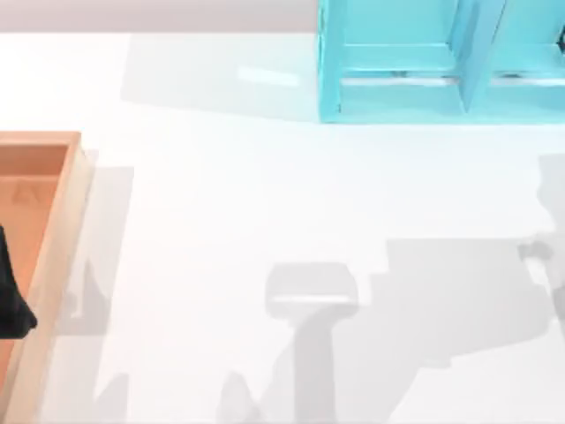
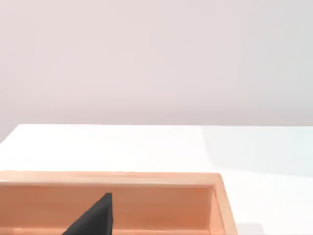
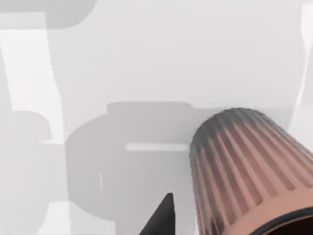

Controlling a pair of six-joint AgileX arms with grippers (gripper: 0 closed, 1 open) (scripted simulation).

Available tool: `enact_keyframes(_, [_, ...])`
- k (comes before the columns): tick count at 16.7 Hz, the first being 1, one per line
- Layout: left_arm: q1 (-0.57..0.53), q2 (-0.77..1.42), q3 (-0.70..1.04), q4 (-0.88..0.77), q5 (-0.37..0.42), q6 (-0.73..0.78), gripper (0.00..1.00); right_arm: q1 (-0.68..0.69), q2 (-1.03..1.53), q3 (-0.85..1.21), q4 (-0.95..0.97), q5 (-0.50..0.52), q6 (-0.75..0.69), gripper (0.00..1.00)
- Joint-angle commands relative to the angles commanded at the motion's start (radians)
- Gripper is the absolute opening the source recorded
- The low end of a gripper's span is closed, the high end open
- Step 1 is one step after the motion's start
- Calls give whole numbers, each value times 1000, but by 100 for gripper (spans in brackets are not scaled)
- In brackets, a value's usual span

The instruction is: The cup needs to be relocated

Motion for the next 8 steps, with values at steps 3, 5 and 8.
enact_keyframes(3, [0,0,0,0,0,0,100,0,0,0,0,0,0,100])
enact_keyframes(5, [0,0,0,0,0,0,100,0,0,0,0,0,0,100])
enact_keyframes(8, [0,0,0,0,0,0,100,0,0,0,0,0,0,100])
